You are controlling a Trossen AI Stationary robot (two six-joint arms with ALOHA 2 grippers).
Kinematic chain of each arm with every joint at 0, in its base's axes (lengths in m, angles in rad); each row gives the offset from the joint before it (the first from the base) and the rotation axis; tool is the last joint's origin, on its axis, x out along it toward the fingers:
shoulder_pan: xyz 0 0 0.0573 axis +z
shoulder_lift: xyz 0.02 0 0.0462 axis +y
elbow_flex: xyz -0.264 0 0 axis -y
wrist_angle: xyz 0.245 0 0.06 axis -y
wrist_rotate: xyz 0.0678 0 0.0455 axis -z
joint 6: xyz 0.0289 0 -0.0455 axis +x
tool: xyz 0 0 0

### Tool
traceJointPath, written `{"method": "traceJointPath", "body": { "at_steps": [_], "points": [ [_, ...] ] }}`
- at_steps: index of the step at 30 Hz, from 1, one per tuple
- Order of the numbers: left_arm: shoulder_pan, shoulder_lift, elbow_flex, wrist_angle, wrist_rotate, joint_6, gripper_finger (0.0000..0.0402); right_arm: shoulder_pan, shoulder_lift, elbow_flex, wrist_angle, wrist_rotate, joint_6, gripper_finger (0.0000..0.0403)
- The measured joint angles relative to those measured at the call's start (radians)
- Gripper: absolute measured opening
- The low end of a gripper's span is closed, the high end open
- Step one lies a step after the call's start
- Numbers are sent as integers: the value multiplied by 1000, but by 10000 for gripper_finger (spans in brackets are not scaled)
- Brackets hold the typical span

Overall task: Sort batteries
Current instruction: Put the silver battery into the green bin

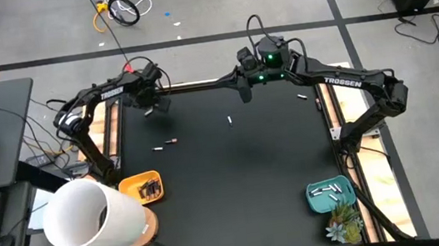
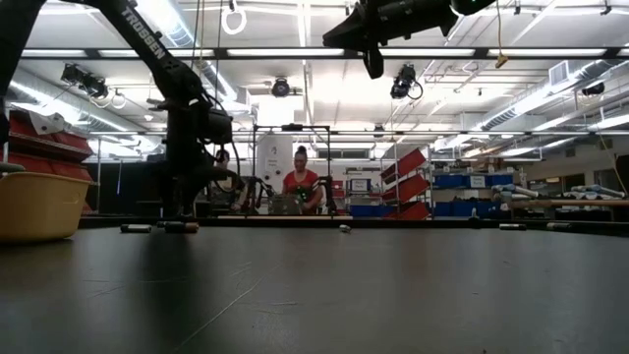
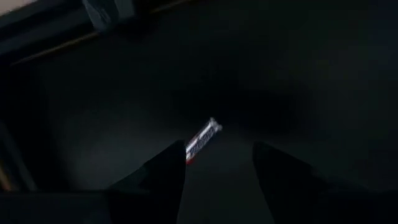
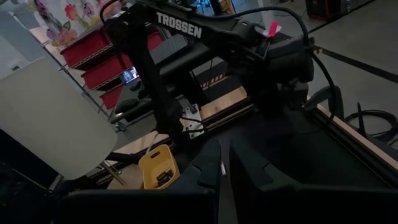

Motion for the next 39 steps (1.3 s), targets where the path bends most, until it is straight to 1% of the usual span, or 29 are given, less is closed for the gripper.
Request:
{"method": "traceJointPath", "body": {
  "at_steps": [12, 18, 23, 30, 39],
  "points": [
    [10, 62, 0, 2, 5, 2, 202, 0, 0, 0, 0, 1, 0, 22],
    [10, 89, 3, -5, 41, 0, 190, 0, 0, 0, 1, 2, 0, 22],
    [8, 90, 3, -10, 58, 7, 163, 0, 0, 0, 1, 3, 0, 22],
    [-6, 91, 3, -44, 74, 74, 119, -4, 0, 0, 1, 10, 0, 22],
    [-20, 91, 2, -55, 73, 106, 34, -4, 0, 0, 1, 12, -3, 22]
  ]
}}
